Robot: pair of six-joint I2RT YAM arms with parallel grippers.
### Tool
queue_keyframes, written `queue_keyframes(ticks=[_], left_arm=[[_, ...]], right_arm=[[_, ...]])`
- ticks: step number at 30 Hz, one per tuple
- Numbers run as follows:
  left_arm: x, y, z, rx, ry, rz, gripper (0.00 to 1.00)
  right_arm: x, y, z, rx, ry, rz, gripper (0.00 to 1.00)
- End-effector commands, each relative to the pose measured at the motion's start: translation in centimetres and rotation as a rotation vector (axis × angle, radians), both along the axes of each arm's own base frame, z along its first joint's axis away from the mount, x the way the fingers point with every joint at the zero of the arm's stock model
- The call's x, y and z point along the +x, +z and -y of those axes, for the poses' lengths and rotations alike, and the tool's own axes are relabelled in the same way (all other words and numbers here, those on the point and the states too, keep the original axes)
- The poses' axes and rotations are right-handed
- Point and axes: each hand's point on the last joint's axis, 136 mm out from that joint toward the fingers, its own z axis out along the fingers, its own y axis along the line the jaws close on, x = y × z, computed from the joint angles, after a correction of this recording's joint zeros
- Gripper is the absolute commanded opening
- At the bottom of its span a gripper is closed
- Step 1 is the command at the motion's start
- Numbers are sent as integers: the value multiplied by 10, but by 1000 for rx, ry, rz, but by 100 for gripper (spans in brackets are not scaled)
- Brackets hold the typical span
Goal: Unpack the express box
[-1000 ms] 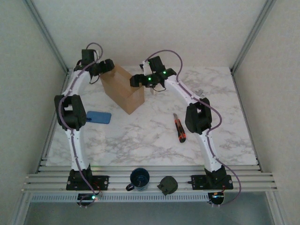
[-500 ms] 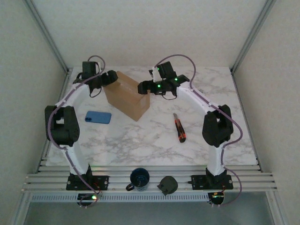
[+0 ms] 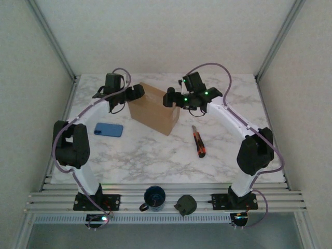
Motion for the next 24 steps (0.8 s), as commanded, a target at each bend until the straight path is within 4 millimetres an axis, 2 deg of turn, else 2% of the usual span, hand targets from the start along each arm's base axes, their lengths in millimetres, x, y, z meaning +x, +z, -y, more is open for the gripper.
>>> queue_keyframes(ticks=[1, 5, 8, 10, 13, 18, 24], left_arm=[[-5, 30, -19, 57, 99, 70, 82], [-15, 66, -56, 150, 276, 121, 84], [-33, 92, -75, 177, 363, 141, 86], [-46, 99, -80, 178, 384, 128, 87], [-66, 82, -82, 163, 394, 50, 85], [-91, 27, -69, 85, 365, -68, 76], [-102, -12, -66, 58, 377, -134, 70]], right_arm=[[5, -3, 27, -21, -99, -27, 99], [28, 5, 29, -12, -36, 27, 98], [41, 10, 13, 60, 105, 58, 97], [47, 10, 1, 99, 188, 58, 96], [57, 6, -12, 109, 268, 53, 96], [75, -12, -23, 105, 302, 8, 95], [69, -22, -37, 190, 335, -49, 92]])
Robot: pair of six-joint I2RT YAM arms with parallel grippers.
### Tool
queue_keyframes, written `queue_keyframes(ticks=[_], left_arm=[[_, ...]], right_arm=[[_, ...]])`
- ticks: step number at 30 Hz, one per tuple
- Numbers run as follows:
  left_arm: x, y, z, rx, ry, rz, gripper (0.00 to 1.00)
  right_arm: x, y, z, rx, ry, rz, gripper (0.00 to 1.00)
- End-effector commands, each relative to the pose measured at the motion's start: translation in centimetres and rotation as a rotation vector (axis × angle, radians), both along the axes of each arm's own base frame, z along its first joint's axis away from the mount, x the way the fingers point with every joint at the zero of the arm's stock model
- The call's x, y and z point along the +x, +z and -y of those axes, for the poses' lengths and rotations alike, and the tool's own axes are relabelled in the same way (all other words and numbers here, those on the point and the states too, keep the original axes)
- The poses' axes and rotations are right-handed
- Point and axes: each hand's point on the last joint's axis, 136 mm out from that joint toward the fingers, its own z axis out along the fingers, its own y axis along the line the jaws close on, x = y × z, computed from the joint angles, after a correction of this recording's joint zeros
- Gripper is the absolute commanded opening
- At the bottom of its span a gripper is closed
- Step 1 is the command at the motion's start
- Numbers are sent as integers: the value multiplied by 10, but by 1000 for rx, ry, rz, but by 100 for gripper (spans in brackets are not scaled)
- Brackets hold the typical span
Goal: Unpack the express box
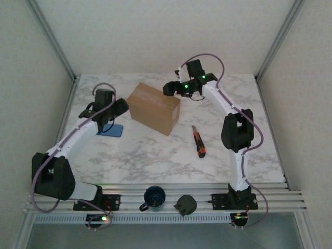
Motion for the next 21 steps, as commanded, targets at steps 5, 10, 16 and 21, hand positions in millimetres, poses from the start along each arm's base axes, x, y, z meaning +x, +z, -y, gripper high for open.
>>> queue_keyframes(ticks=[5, 10, 16, 21], left_arm=[[-3, -29, 6, -38, 21, -51, 69], [0, -45, 5, -29, 34, -73, 68], [1, -39, -6, 21, 71, -70, 68], [0, -8, -22, 109, 102, -38, 71]], right_arm=[[-26, 6, -13, 120, 68, -77, 88], [-45, 3, -15, 143, 59, -123, 86], [-66, 6, -7, 127, 11, -132, 85], [-71, 7, 18, 47, -119, -125, 86]])
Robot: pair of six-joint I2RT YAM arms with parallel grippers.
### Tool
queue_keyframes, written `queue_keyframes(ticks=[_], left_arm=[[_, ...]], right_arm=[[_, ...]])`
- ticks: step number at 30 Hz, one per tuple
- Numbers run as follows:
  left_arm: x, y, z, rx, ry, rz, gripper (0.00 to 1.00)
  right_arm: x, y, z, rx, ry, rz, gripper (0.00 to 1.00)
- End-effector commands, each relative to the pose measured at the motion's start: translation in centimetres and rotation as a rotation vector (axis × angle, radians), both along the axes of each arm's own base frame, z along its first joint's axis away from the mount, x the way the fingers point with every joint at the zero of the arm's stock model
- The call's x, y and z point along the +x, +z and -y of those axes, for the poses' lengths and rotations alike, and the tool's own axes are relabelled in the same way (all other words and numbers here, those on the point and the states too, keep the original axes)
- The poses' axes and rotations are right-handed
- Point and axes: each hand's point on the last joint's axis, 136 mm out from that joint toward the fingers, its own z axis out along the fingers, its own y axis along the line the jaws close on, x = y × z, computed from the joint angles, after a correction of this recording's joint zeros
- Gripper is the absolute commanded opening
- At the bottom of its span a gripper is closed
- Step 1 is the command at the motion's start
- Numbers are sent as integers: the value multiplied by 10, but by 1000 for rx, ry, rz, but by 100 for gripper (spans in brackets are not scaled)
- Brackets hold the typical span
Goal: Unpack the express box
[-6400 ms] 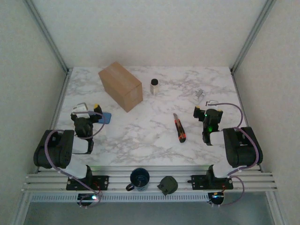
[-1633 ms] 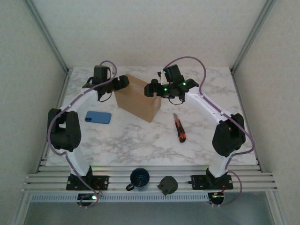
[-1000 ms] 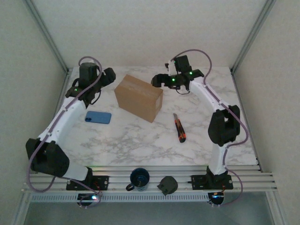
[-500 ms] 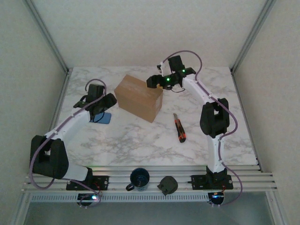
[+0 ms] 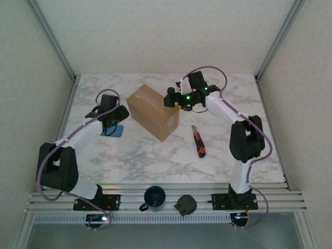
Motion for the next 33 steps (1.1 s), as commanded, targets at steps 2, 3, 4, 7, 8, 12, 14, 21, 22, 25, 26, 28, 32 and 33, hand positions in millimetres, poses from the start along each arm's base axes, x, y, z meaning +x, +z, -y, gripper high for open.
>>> queue_keyframes(ticks=[2, 3, 4, 7, 8, 12, 14, 21, 22, 25, 26, 28, 32, 33], left_arm=[[2, 50, -16, 97, 37, 71, 74], [4, 59, -16, 104, 35, 86, 76], [6, 68, -17, 110, 34, 99, 77], [18, 100, -10, 98, -3, 159, 81], [23, 110, -5, 79, -26, 177, 82], [42, 129, 24, -31, -122, 200, 79], [48, 128, 35, -87, -140, 195, 75], [50, 111, 31, -131, -77, 176, 72], [52, 108, 30, -138, -72, 178, 73], [63, 106, 31, -170, -77, 203, 76], [69, 106, 33, -184, -91, 216, 76], [81, 107, 38, -203, -116, 239, 76], [103, 109, 47, -209, -172, 284, 78], [107, 110, 48, -202, -183, 292, 79]], right_arm=[[0, 14, 22, -57, -124, 37, 88], [0, 18, 23, -60, -131, 48, 88], [-1, 21, 25, -64, -136, 56, 89], [-3, 30, 30, -88, -132, 75, 89], [-4, 33, 30, -94, -125, 83, 89], [-5, 47, 28, -112, -58, 131, 88], [-2, 58, 26, -136, -7, 173, 84], [15, 62, 33, -280, 18, 241, 83], [16, 59, 31, -274, 21, 236, 84], [19, 49, 21, -238, 31, 202, 86], [21, 45, 18, -228, 28, 191, 86], [23, 37, 13, -211, 24, 166, 86], [23, 19, 16, -222, -35, 98, 86], [21, 17, 19, -224, -64, 90, 89]])
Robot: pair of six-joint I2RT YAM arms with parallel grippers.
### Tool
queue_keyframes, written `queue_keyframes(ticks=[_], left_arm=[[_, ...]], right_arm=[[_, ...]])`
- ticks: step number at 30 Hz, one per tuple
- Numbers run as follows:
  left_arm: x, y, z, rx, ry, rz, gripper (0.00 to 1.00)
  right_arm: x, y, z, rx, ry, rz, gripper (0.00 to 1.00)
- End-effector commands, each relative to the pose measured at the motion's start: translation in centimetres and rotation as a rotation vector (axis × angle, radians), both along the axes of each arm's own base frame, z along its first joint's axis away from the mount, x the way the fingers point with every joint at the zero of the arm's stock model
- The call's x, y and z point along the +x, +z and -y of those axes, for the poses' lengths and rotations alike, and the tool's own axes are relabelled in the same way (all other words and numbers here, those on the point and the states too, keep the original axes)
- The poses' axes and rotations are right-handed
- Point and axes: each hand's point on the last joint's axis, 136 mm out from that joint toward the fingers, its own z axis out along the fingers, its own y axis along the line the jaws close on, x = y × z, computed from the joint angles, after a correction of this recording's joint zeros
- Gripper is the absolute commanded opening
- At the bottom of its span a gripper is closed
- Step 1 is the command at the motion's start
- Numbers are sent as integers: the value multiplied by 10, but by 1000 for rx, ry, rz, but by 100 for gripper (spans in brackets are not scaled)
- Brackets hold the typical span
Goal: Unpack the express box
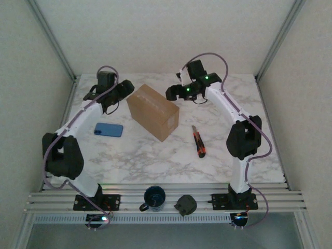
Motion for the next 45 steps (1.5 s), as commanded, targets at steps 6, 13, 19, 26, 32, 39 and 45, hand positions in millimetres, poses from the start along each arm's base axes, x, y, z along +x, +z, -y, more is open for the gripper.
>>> queue_keyframes(ticks=[6, 13, 19, 26, 32, 39, 45], left_arm=[[48, 11, 13, 89, -139, 88, 83], [64, -1, 38, 40, -274, 92, 84], [66, -15, 49, 22, -332, 81, 84], [51, -26, 55, -10, -374, 61, 83], [26, -29, 58, -56, -383, 59, 83], [10, -14, 54, -52, -368, 90, 84], [24, -5, 33, 43, -285, 112, 85]], right_arm=[[-28, -15, 21, 27, -327, -64, 99], [-45, -30, 3, 149, -487, -96, 99], [-47, -38, 7, 184, -594, -89, 99], [-45, -42, -2, 220, -624, -84, 99], [-41, -45, -11, 213, -593, -99, 99], [-54, -45, -9, 204, -591, -114, 99], [-59, -25, 14, 91, -593, -24, 99]])
